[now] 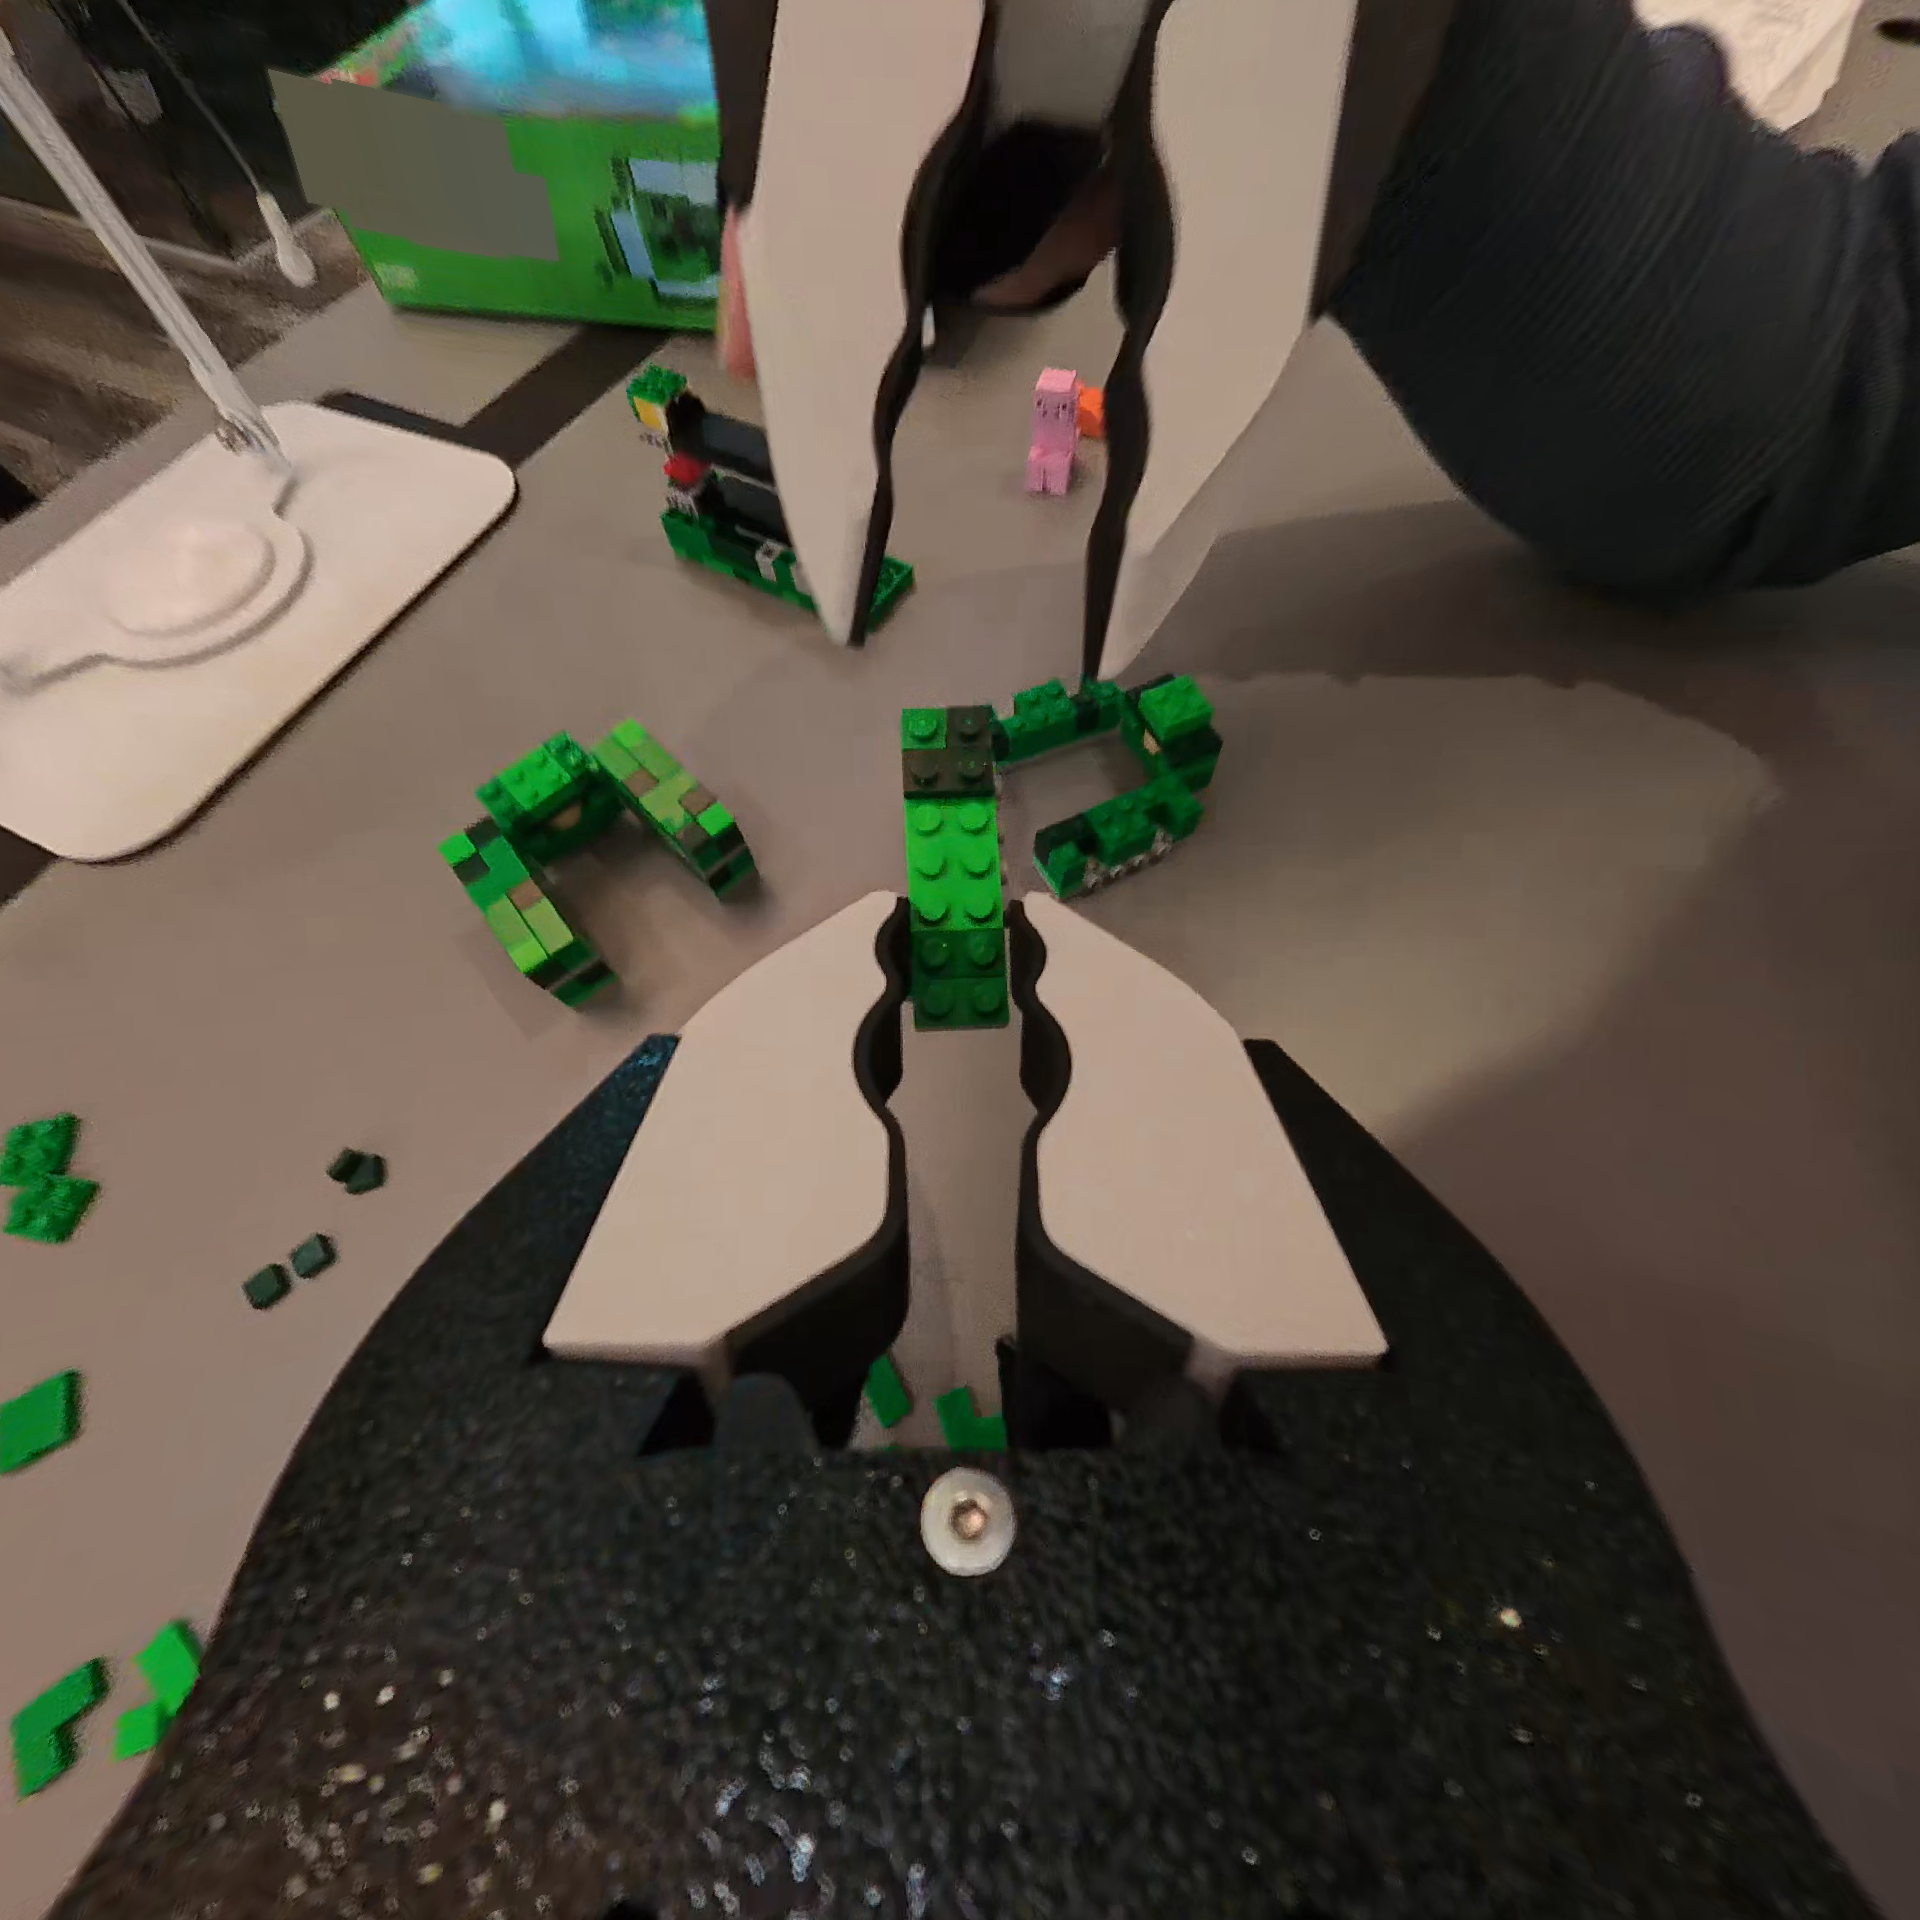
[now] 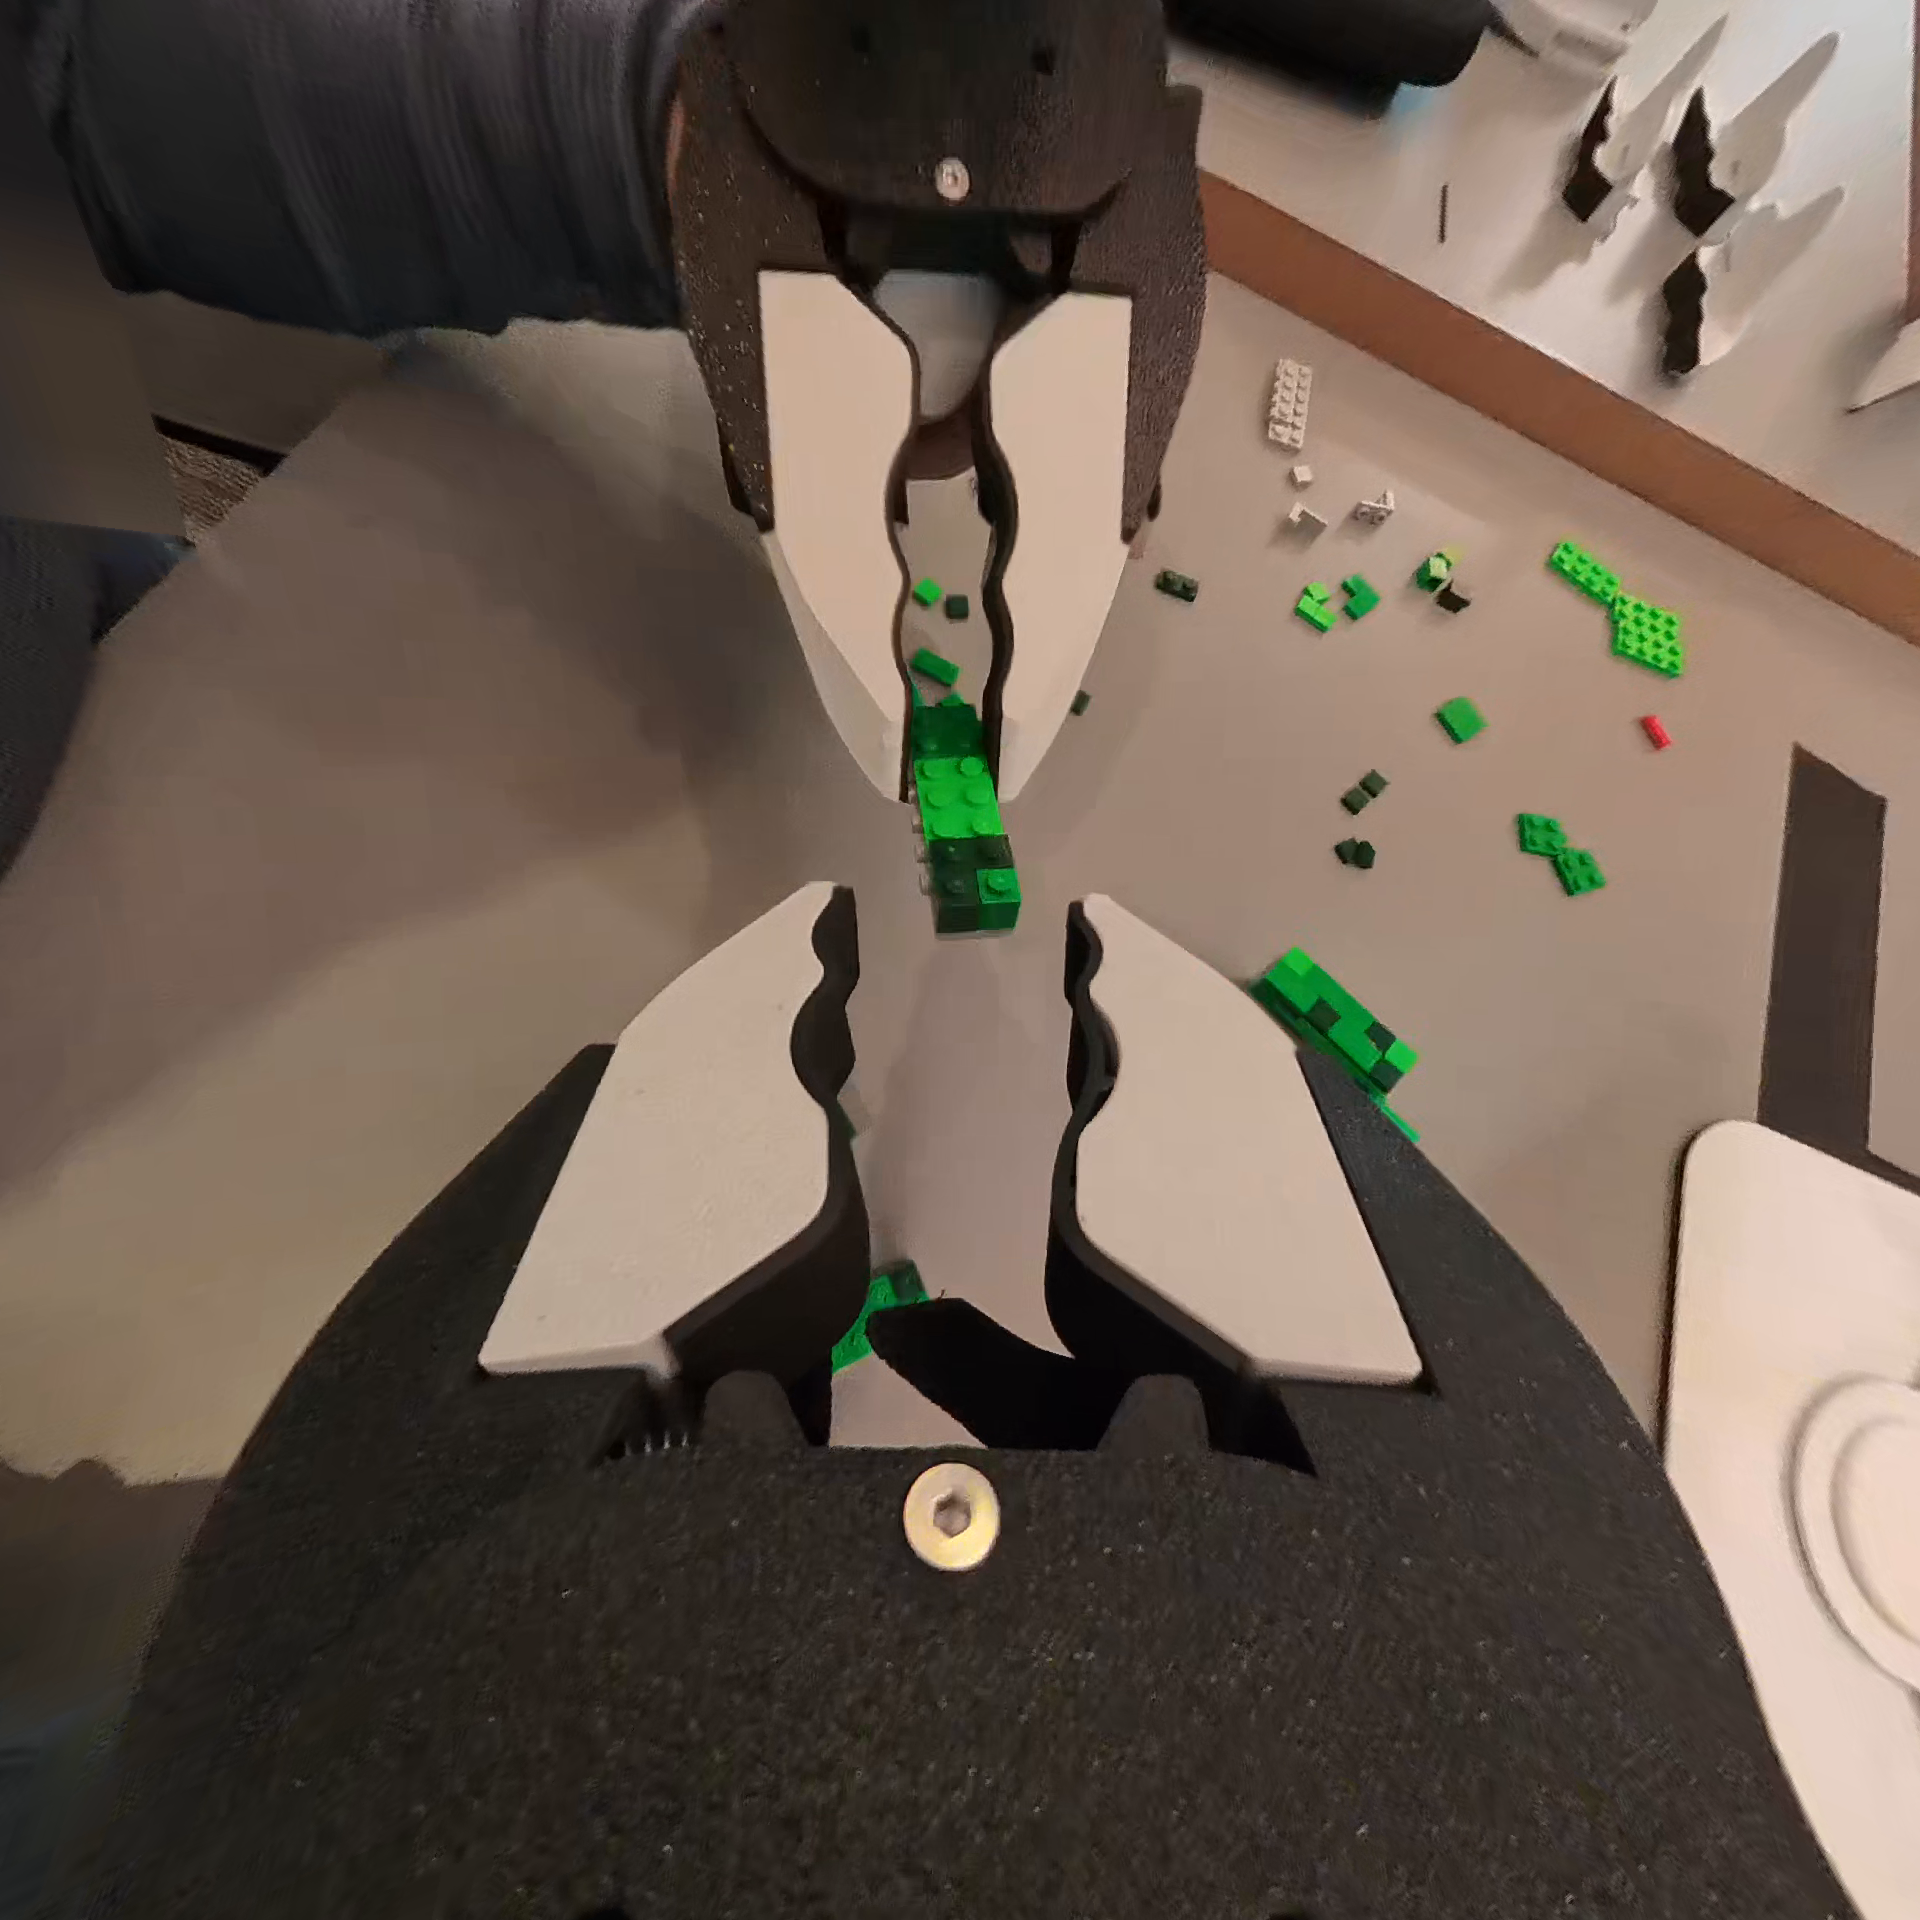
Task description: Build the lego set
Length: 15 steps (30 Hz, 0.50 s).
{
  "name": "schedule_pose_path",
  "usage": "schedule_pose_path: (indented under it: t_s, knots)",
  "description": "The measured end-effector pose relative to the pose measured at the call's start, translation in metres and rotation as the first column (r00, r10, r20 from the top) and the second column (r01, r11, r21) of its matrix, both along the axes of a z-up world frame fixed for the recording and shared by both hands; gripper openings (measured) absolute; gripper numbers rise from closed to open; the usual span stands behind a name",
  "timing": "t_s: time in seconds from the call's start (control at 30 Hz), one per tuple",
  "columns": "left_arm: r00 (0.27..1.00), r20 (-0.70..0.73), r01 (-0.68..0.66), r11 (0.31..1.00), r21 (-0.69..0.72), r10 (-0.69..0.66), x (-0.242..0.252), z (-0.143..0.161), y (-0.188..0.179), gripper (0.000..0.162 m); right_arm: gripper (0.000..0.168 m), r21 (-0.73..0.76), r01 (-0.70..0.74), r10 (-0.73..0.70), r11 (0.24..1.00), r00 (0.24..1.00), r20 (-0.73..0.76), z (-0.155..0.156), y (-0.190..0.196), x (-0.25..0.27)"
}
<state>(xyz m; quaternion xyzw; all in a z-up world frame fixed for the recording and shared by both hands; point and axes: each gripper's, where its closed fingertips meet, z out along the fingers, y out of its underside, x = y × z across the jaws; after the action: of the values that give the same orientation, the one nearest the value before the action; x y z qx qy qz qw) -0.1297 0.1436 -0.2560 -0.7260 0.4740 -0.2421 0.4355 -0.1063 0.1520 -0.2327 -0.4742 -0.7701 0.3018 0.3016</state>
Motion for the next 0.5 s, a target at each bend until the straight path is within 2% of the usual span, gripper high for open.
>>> schedule_pose_path:
  t_s: [0.13, 0.2, 0.3, 0.43, 0.5]
  knots:
    - [1.000, -0.030, 0.006, 0.997, 0.080, -0.003, 0.005, 0.018, -0.003, 0.017, 0.032, 0.001, -0.037, 0.037, 0.999, 0.998, -0.050, 0.005, -0.005, -0.004]
    - [0.999, -0.037, 0.009, 0.994, 0.108, -0.005, 0.007, 0.024, -0.004, 0.017, 0.020, 0.041, -0.043, 0.045, 0.998, 0.997, -0.067, 0.006, -0.004, -0.004]
    - [0.999, -0.042, -0.010, 0.987, 0.159, 0.017, 0.006, 0.033, -0.003, 0.018, 0.018, 0.057, -0.065, 0.072, 0.996, 0.989, -0.128, 0.016, -0.005, -0.004]
    - [0.998, -0.002, -0.065, 0.966, 0.249, 0.068, 0.002, 0.048, 0.001, 0.045, 0.017, 0.067, -0.065, 0.080, 0.996, 0.963, -0.256, 0.039, -0.004, -0.002]
    - [0.997, 0.047, -0.078, 0.955, 0.285, 0.068, 0.002, 0.057, 0.001, 0.044, 0.017, 0.028, -0.082, 0.086, 0.996, 0.944, -0.318, 0.051, -0.007, 0.002]
